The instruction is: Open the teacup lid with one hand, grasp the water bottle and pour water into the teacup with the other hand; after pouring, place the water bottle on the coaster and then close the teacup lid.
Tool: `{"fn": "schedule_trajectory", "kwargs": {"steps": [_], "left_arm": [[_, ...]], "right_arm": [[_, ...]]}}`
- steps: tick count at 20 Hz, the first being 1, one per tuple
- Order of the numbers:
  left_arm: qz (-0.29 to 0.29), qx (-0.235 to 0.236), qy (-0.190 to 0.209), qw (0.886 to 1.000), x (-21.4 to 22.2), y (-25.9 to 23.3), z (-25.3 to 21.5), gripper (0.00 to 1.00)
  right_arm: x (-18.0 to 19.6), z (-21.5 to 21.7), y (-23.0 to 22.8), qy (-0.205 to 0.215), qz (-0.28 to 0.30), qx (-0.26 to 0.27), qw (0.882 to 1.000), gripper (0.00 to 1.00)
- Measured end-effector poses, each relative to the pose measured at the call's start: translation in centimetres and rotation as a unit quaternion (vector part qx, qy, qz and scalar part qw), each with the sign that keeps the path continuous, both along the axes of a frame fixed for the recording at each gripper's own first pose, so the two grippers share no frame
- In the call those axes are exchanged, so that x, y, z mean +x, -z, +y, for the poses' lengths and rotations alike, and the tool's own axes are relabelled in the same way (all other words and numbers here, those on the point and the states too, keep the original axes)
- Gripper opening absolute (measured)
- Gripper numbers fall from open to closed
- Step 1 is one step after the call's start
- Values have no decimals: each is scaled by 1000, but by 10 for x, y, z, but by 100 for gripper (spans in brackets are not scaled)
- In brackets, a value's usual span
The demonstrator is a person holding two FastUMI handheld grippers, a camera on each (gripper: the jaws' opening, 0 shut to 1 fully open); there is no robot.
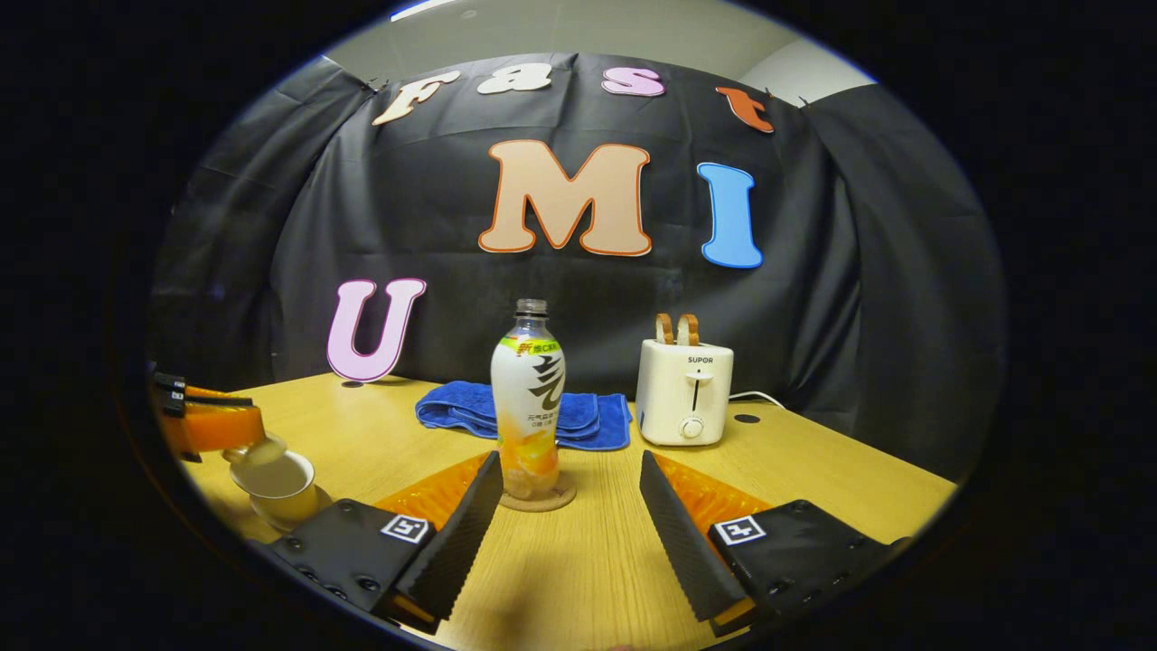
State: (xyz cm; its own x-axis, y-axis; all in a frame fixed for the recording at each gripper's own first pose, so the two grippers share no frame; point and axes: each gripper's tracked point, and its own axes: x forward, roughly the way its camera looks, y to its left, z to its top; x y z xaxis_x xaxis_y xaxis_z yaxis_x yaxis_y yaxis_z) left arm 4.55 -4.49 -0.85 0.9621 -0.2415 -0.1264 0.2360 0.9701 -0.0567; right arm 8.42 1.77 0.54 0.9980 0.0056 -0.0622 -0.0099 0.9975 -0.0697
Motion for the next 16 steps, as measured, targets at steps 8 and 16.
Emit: {"fn": "schedule_trajectory", "kwargs": {"steps": [8,16], "left_arm": [[12,19,4,1000,4,13,-10,22],[3,45,0,999,1,16,-13,28]], "right_arm": [[-5,0,2,-4,2,-2,1000,98],[-11,3,7,-12,8,-1,1000,98]]}}
